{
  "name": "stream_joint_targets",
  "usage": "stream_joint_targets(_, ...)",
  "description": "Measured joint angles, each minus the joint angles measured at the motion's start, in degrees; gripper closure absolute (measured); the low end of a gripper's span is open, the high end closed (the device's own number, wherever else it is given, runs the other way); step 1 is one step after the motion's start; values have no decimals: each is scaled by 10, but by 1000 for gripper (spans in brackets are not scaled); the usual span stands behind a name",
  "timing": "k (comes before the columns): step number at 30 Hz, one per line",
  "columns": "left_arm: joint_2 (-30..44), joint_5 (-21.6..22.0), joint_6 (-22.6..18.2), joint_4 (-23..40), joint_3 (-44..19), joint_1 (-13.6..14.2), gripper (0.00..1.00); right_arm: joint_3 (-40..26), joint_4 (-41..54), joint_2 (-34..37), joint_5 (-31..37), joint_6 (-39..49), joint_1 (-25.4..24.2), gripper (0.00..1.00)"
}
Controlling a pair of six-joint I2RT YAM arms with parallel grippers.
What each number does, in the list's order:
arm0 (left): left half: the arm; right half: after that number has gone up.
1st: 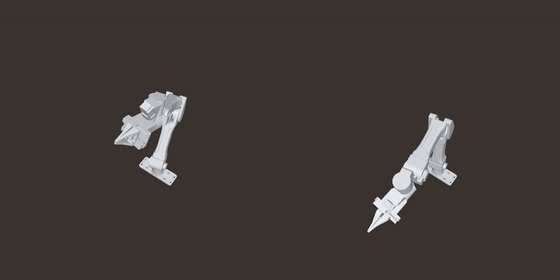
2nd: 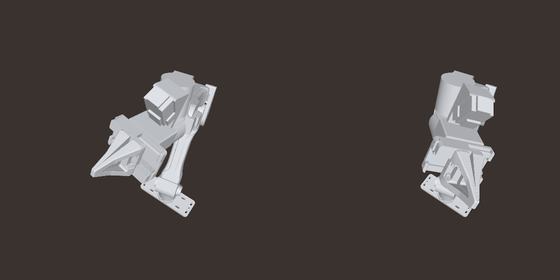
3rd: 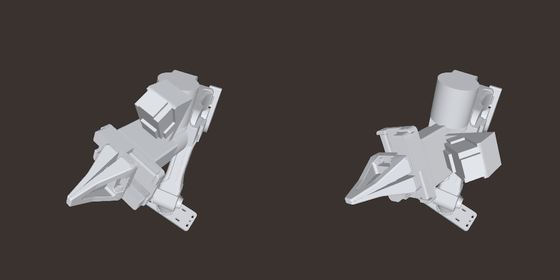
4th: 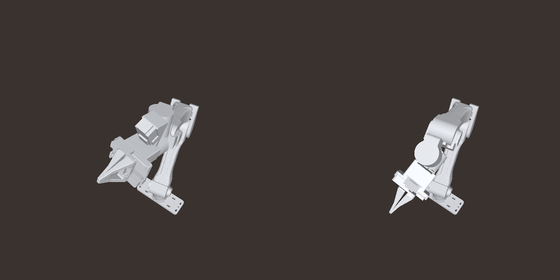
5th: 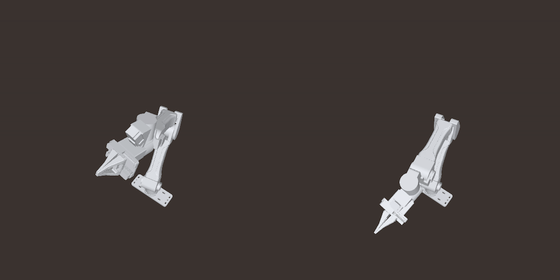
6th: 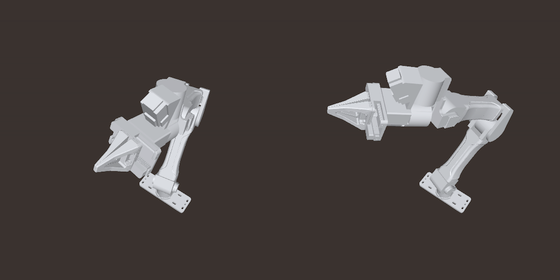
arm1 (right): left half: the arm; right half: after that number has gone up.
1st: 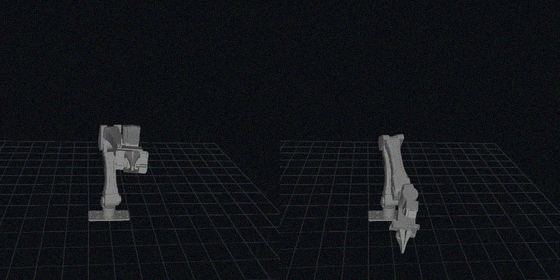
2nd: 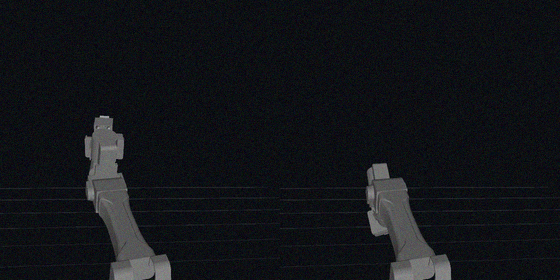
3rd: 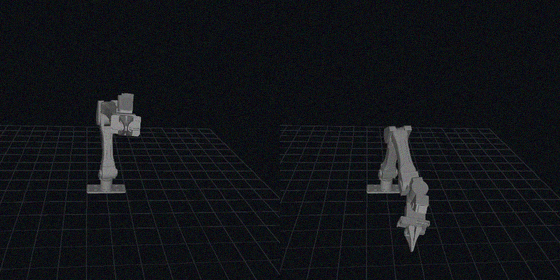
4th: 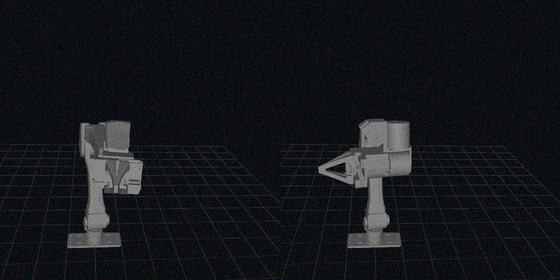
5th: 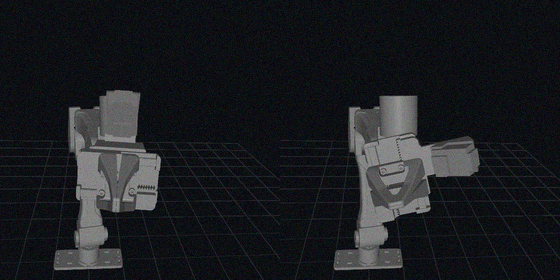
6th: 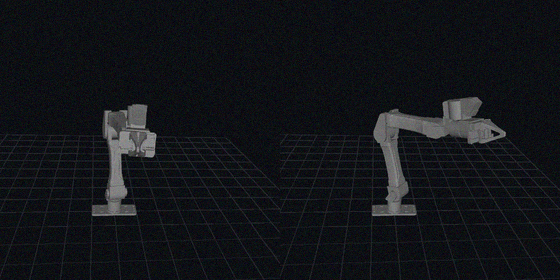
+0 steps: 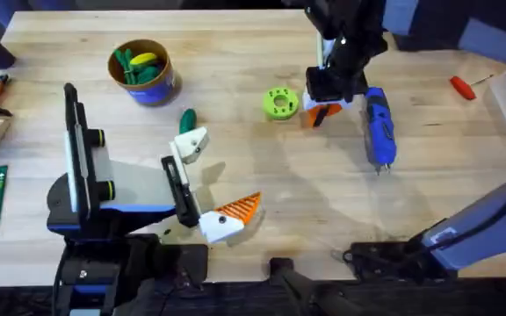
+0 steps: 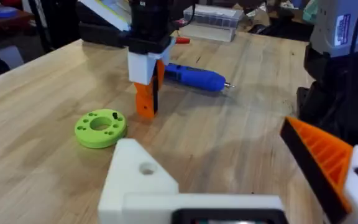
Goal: Pick up the gripper from the table and insert it into the empty holder that is missing its gripper. Then pick up a screw, insert it into the mounting hole, and use the screwdriver to tighten it. Finally, clean up the table by picking up the vegetable and placing it into the bucket.
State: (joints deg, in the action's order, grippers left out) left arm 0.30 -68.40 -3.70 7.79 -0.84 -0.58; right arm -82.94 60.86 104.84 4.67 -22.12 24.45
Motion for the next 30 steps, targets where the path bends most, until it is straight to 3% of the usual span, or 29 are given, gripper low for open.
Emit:
stream_joint_targets(2, 0, 0, 0, 0, 0, 0, 15, 0, 0, 0, 0, -2, 0, 985)
stream_joint_targets(16, 0, 0, 0, 0, 0, 0, 15, 2, 20, -23, 0, -2, -1, 984)
stream_joint_targets(22, 0, 0, 0, 0, 0, 0, 15, -7, 64, -109, 0, -2, -1, 985)
stream_joint_targets(30, 0, 0, 0, 0, 0, 0, 16, -16, 52, -227, -11, -2, -1, 985)
